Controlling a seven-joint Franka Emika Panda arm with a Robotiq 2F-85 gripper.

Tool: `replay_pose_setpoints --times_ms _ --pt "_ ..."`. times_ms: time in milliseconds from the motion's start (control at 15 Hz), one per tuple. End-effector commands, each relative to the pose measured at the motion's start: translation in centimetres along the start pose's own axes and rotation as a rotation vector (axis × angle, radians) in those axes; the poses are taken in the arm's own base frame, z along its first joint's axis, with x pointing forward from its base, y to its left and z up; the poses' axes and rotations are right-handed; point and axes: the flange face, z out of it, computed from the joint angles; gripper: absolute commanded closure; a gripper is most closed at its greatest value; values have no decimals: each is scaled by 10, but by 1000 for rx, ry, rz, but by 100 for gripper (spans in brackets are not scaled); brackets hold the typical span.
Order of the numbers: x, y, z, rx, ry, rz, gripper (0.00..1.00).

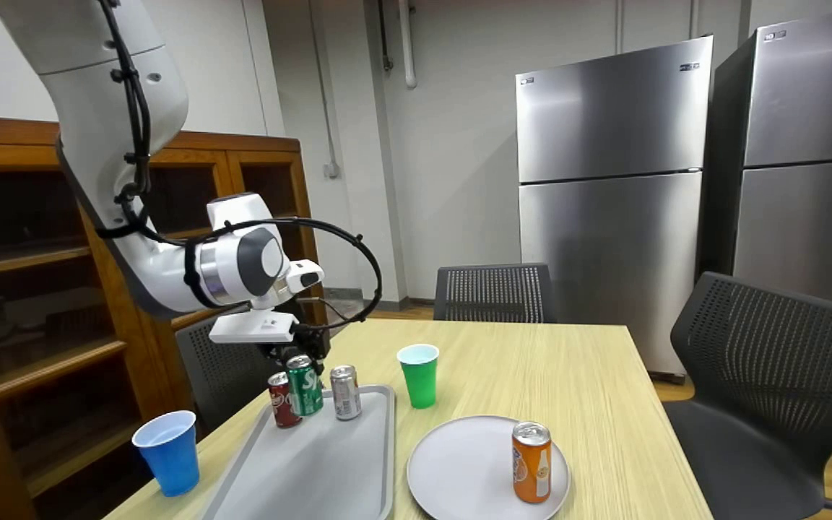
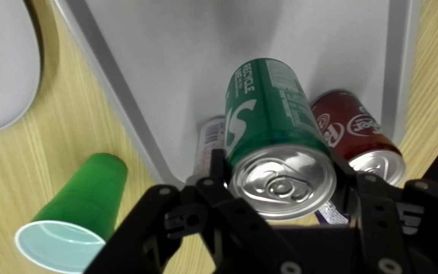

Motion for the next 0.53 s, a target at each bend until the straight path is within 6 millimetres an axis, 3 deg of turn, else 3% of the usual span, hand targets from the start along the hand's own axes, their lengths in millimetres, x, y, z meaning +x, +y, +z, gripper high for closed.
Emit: replay_pose_setpoints --times_ms 0,267,467 --pt "-4 -33 -8 15 -16 -76 62" --pt "-14 -63 -5 27 -49 -145 62" --pt "-22 -73 3 27 -84 -174 62"
